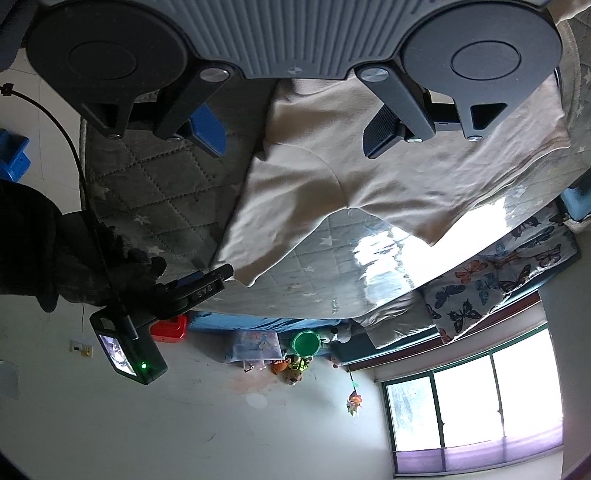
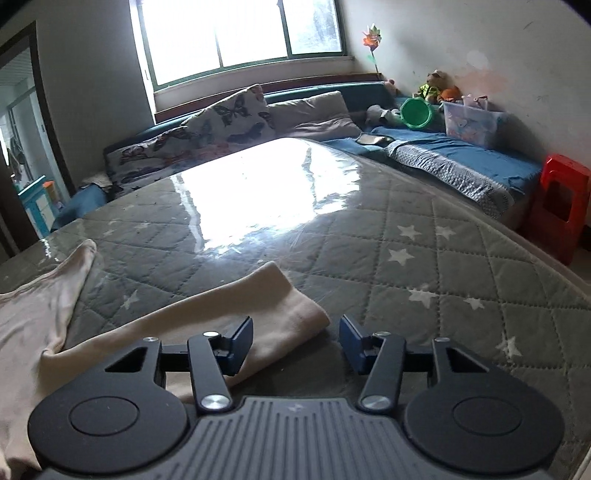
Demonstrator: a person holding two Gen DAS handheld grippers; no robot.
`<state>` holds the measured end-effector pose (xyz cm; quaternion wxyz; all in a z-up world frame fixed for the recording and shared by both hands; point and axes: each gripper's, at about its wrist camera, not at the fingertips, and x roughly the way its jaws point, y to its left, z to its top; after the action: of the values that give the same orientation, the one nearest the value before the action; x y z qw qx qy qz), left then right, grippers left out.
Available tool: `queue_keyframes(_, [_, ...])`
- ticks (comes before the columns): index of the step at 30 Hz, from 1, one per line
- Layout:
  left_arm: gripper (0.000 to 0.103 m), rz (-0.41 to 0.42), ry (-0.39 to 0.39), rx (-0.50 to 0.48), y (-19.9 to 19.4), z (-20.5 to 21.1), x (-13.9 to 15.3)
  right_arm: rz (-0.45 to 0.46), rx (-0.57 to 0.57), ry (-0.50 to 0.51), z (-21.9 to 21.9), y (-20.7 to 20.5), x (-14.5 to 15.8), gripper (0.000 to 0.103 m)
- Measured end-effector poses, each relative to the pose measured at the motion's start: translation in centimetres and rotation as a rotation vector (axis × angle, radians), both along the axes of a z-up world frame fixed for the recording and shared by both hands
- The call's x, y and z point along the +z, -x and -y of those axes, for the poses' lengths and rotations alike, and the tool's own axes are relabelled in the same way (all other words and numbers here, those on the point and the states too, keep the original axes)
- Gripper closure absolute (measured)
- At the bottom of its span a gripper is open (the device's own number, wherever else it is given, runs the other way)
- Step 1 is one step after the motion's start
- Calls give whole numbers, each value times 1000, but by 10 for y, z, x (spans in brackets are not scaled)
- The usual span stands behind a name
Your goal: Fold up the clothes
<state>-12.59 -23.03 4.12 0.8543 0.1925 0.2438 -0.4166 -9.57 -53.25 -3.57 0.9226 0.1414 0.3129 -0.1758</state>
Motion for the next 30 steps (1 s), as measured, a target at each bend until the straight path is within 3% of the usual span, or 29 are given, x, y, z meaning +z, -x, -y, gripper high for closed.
queue_keyframes(2, [19, -2, 2, -2, -1, 0, 0, 0, -6, 5, 0, 0, 0, 56])
queue_keyframes(4, [19, -5, 2, -7, 0, 2, -1, -1, -13, 13, 0, 0, -1, 77])
queue_keyframes(7, [19, -8, 0, -18, 1, 5, -2, 9, -20, -16, 5, 1, 0, 95])
queue_keyframes(11, [19, -22, -3, -42, 2, 10, -4, 63, -10, -84, 12, 10, 9, 97])
queue_keyframes(18, [18, -31, -5, -70, 3, 17, -5, 193, 95, -190, 1, 20, 52, 98])
queue_keyframes(24, [17, -27, 18, -52, 0, 6, 2, 289, 297, -221, -41, 18, 99, 98])
queue_keyframes(30, [16, -26, 55, 31, -9, -27, 9, 329, 484, -224, -97, 6, 128, 98])
